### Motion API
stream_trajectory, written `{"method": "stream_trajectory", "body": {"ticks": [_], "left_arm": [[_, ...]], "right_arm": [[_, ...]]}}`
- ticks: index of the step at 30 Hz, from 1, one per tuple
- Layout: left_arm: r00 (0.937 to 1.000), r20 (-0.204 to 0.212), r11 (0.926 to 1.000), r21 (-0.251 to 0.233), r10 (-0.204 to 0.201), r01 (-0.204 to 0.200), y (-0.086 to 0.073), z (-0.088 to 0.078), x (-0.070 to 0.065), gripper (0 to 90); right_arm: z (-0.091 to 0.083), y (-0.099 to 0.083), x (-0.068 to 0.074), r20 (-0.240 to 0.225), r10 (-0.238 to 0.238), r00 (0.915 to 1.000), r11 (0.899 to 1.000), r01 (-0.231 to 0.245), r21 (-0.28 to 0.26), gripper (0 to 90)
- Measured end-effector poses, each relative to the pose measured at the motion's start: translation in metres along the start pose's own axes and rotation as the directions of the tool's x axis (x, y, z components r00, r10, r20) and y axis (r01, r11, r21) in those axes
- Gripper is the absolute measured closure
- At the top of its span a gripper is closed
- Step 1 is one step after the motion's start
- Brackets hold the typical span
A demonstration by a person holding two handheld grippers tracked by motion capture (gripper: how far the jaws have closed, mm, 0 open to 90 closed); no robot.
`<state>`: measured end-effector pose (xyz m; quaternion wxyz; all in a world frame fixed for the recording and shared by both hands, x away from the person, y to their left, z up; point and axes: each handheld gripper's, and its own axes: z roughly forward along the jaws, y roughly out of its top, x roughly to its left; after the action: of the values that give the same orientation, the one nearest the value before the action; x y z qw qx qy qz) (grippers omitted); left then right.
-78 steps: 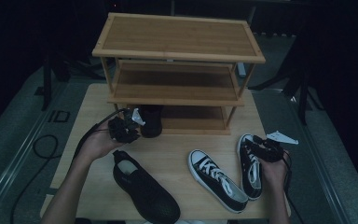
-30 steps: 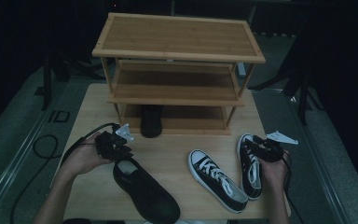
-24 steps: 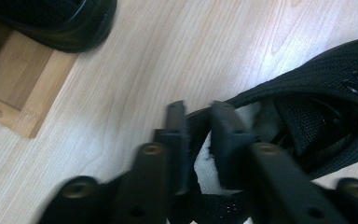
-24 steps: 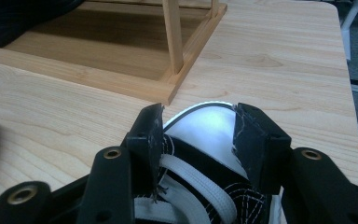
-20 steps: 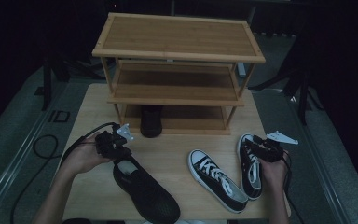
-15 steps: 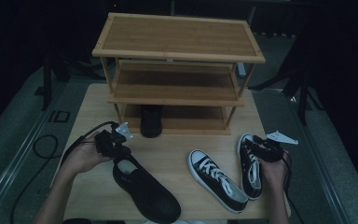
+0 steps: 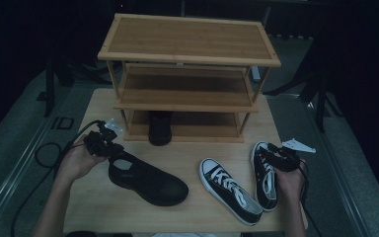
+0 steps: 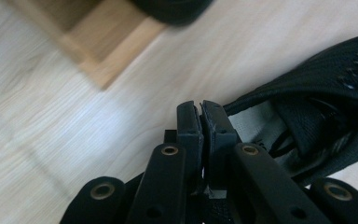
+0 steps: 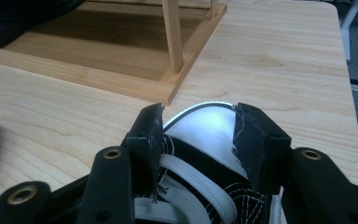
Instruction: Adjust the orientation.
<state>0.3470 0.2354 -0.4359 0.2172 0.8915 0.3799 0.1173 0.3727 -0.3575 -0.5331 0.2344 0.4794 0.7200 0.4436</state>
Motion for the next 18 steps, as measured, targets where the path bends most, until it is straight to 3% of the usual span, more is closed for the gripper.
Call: {"method": "stream_trajectory", "body": {"ticks": [2,7,11,16,18], "left_arm": [[0.9976,-0.048,0.9987,-0.003,-0.051,0.051,-0.007,-0.002,0.010,87.3],[0.9927,-0.085,0.9962,0.005,-0.086,0.087,-0.016,-0.007,0.018,87.3],[0.9938,-0.073,0.9962,0.020,-0.083,0.085,-0.021,-0.010,0.019,87.4],[0.9984,-0.010,0.9968,0.056,-0.056,0.056,-0.020,-0.013,0.014,87.2],[0.9990,-0.007,0.9969,0.064,-0.044,0.045,-0.020,-0.012,0.011,87.2]], "right_arm": [[0.000,0.000,0.000,0.000,-0.001,1.0000,1.000,0.001,0.001,52.6],[0.000,0.000,0.000,-0.001,0.000,1.0000,1.000,0.000,0.001,52.6],[0.000,0.000,0.000,0.001,0.000,1.0000,1.000,0.000,0.000,52.6],[0.000,0.000,0.000,0.001,0.001,1.0000,1.000,-0.001,0.000,52.6],[0.000,0.000,0.000,0.002,0.000,1.0000,1.000,0.000,0.000,52.6]]}}
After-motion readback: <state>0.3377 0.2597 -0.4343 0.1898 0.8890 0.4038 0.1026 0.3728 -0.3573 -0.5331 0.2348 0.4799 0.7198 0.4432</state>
